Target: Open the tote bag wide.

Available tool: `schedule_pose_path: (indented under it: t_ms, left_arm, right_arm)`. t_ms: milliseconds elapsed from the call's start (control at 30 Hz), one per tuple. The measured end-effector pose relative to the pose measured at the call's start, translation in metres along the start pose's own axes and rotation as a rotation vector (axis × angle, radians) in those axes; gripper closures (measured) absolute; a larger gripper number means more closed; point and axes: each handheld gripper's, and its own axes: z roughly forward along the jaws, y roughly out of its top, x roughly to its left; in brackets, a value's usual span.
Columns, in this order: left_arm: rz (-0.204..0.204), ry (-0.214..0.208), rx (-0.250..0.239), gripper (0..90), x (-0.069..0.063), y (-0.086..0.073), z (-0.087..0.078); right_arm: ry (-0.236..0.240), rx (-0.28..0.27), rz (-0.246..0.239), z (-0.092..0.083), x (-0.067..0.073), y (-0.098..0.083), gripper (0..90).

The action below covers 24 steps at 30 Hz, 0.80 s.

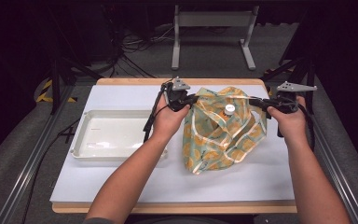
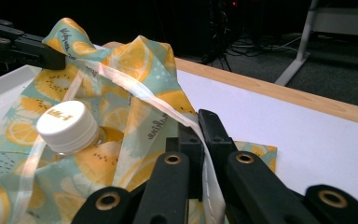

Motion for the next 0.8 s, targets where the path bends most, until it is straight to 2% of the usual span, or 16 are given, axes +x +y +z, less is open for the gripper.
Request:
schedule_pose_path:
  t_ms: [267, 433, 633, 700, 800]
  left_arm:
    - [-0.009, 0.001, 0.024, 86.8, 0.003, -0.007, 0.010]
    - [-0.037, -0.021, 0.048, 86.9, 0.004, -0.016, 0.019]
    - [-0.043, -0.031, 0.066, 87.1, 0.003, -0.022, 0.027]
    - [-0.043, -0.033, 0.068, 87.2, 0.003, -0.022, 0.028]
    - [-0.041, -0.038, 0.068, 87.4, 0.001, -0.022, 0.029]
  right_arm:
    - [-0.018, 0.027, 0.012, 0.007, -0.005, -0.005, 89.1]
    - [-0.026, 0.045, 0.034, 0.010, -0.011, -0.014, 88.9]
    - [-0.038, 0.060, 0.037, 0.009, -0.012, -0.020, 86.4]
    - [-0.038, 0.060, 0.035, 0.007, -0.011, -0.020, 81.1]
    - [-0.073, 0.029, 0.021, -0.001, -0.003, -0.020, 60.9]
